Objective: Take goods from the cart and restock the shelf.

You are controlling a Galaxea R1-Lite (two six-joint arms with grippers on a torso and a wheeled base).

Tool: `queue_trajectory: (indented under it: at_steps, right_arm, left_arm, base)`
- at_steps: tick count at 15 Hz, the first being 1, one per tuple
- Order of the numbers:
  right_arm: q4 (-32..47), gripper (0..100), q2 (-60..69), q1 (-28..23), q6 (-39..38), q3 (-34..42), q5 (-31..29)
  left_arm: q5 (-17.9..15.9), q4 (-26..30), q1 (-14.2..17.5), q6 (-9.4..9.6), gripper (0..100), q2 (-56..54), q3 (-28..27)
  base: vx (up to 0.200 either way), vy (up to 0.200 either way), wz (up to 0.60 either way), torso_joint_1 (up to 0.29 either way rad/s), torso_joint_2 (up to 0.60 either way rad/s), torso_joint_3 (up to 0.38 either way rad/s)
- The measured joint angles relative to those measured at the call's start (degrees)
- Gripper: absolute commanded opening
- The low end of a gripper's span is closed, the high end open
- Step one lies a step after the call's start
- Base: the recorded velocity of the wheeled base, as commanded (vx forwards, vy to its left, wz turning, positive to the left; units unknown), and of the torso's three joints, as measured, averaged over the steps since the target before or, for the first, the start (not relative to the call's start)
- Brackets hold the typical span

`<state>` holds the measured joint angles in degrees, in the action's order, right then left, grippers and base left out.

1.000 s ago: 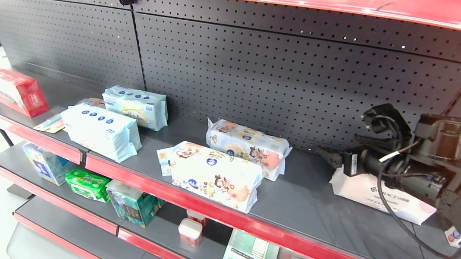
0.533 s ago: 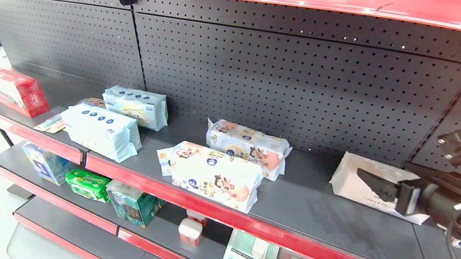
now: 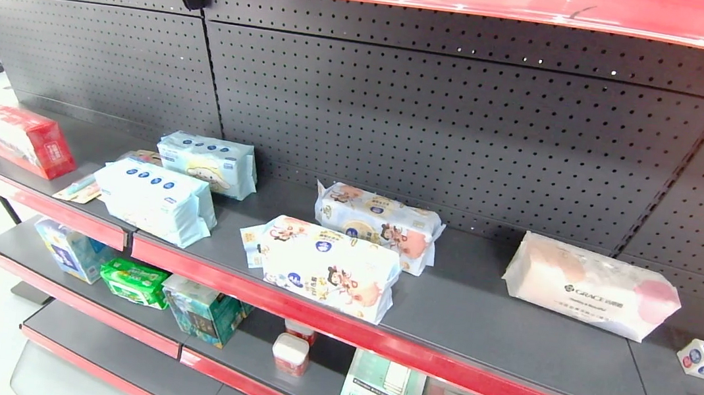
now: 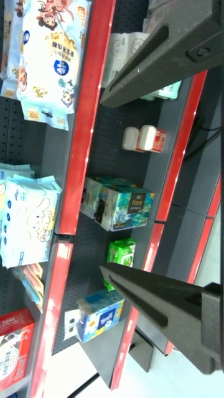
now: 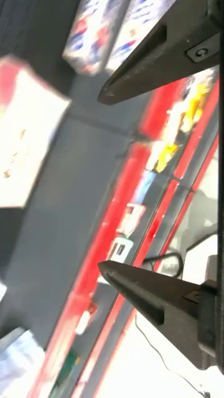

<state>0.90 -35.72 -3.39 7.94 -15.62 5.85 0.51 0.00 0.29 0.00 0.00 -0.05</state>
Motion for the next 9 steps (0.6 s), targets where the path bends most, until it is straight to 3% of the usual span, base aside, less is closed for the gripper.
queue_trajectory:
  at_steps: [3, 9]
  right_arm:
    - [4.0, 100, 8.96, -1.88, 3.17, 2.26, -0.61]
    - [8.97, 100, 19.05, -2.32, 8.23, 3.61, -4.88]
  left_arm:
    - [0.02, 0.0, 0.0, 0.0, 100, 0.0, 0.0]
    - [0.0, 0.02, 0.0, 0.0, 100, 0.0, 0.0]
  base:
    - [0.0, 0.0, 0.0, 0.0, 0.0, 0.0]
    - [0.0, 0.0, -0.6, 0.006, 0.0, 0.002]
